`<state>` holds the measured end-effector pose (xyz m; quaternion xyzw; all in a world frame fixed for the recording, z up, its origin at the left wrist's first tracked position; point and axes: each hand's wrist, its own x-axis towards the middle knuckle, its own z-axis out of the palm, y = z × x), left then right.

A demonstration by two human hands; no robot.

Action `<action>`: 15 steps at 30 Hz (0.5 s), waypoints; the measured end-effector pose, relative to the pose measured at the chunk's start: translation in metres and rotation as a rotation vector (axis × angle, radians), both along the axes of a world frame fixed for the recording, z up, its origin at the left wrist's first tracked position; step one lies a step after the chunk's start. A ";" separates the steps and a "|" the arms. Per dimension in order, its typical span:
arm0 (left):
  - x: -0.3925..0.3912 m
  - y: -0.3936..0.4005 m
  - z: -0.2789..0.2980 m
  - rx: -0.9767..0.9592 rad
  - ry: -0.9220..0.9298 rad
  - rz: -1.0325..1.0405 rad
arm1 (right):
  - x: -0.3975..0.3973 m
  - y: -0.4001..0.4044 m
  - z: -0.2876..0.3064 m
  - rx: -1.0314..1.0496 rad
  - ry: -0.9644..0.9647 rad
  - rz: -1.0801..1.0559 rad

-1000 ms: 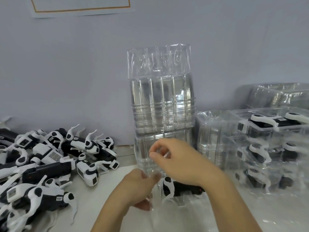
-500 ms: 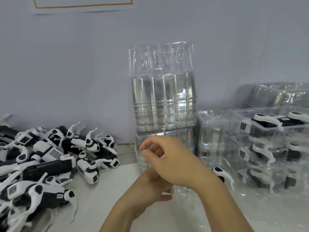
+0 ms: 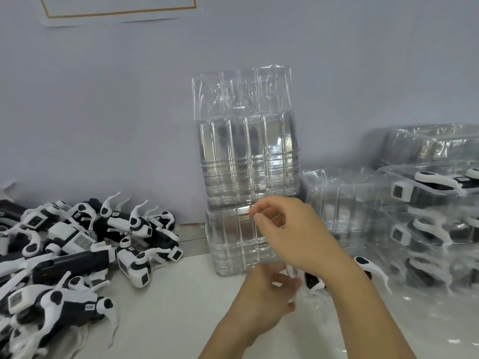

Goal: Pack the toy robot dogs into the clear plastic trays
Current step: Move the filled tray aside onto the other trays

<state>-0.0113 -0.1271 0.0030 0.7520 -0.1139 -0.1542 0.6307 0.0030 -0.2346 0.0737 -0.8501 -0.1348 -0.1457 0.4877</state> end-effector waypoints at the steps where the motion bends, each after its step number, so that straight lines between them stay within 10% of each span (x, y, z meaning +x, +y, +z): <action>1: 0.000 -0.004 0.001 0.000 0.003 -0.007 | 0.000 -0.003 0.000 0.010 -0.001 -0.015; 15: 0.009 -0.067 0.009 0.032 -0.023 -0.122 | 0.003 -0.042 -0.003 0.140 -0.063 -0.189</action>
